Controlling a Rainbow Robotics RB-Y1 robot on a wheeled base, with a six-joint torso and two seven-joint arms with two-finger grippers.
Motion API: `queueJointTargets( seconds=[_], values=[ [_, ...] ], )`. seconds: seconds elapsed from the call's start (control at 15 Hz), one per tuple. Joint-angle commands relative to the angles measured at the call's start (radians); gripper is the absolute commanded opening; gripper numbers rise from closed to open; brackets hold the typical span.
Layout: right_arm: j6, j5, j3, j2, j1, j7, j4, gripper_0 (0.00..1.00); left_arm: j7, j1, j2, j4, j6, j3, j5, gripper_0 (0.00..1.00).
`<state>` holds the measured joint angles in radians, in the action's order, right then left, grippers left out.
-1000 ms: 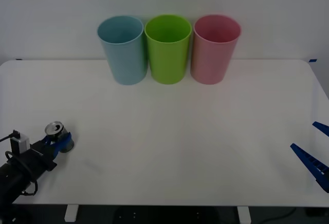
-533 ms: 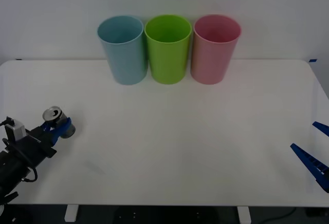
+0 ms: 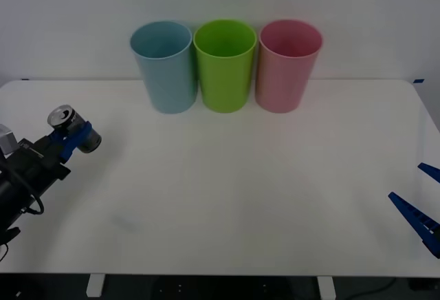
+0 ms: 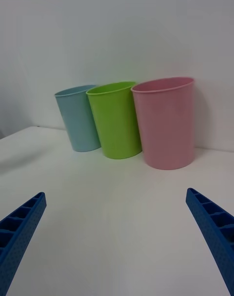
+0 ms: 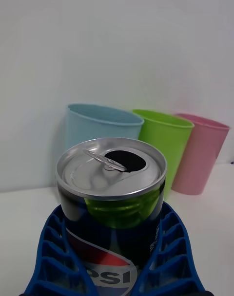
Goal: Grasp the object on the table and drop it into the matching bin: aluminum can to the light blue bin, PET bottle to the pink bin.
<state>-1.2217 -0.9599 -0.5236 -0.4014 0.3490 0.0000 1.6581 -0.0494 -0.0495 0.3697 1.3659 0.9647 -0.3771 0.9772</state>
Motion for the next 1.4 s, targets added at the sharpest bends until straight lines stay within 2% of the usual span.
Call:
queueJointTargets(
  seconds=[0.07,0.33,0.73,0.93,1.13,1.4],
  values=[
    [0.000,0.000,0.000,0.000,0.000,0.000,0.000,1.00,0.102,-0.001,0.000,0.107,-0.080,0.012,0.021,0.00],
    [0.000,0.000,0.000,0.000,0.000,0.000,0.000,1.00,0.183,-0.027,0.000,0.190,-0.181,0.034,0.043,0.00],
    [0.000,0.000,0.000,0.000,0.000,0.000,0.000,1.00,0.214,-0.142,0.000,0.197,-0.345,0.087,0.072,0.00],
    [0.000,0.000,0.000,0.000,0.000,0.000,0.000,1.00,0.226,-0.208,0.000,0.197,-0.432,0.141,0.123,0.00],
    [0.000,0.000,0.000,0.000,0.000,0.000,0.000,1.00,0.235,-0.274,0.000,0.186,-0.524,0.205,0.156,0.00],
    [0.000,0.000,0.000,0.000,0.000,0.000,0.000,1.00,0.224,-0.405,0.000,0.087,-0.597,0.254,0.190,0.00]
  ],
)
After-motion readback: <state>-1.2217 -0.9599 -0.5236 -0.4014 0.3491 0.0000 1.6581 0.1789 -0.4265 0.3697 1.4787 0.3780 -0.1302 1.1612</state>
